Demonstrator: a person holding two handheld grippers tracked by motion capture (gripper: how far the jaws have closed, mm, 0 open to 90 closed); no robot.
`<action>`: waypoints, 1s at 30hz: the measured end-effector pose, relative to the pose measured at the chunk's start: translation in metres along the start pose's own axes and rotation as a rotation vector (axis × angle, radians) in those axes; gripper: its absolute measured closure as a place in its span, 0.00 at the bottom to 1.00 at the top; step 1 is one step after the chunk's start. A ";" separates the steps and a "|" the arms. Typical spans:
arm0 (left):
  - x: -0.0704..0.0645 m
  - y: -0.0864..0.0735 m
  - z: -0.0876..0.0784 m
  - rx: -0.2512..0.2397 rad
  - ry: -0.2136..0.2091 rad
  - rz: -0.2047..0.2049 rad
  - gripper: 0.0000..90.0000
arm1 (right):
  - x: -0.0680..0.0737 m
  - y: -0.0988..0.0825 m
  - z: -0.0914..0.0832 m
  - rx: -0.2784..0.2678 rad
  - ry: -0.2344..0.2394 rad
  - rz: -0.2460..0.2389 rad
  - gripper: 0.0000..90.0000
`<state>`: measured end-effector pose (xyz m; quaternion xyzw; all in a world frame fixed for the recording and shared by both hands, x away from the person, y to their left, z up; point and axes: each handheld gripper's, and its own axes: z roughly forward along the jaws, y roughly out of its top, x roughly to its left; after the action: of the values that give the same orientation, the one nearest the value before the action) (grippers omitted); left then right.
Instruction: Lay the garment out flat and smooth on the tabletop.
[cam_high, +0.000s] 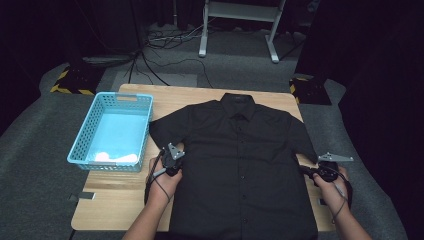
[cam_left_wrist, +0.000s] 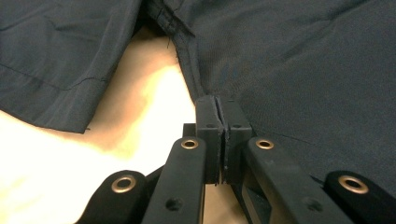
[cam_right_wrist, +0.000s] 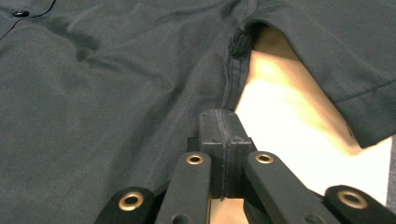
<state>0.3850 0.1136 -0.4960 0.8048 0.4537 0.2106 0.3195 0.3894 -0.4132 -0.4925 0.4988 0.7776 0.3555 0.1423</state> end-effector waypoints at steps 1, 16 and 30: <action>0.003 0.002 0.002 -0.003 0.001 -0.008 0.98 | 0.000 0.003 0.002 -0.001 -0.003 -0.002 1.00; 0.001 0.013 -0.010 -0.071 0.027 -0.042 0.58 | 0.012 0.025 0.004 -0.067 -0.040 -0.046 0.56; -0.025 0.016 -0.066 -0.111 -0.010 0.042 0.44 | 0.042 0.019 -0.037 -0.105 0.015 -0.149 0.42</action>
<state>0.3407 0.1072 -0.4390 0.7963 0.4227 0.2381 0.3612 0.3613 -0.3866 -0.4475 0.4289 0.7937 0.3881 0.1885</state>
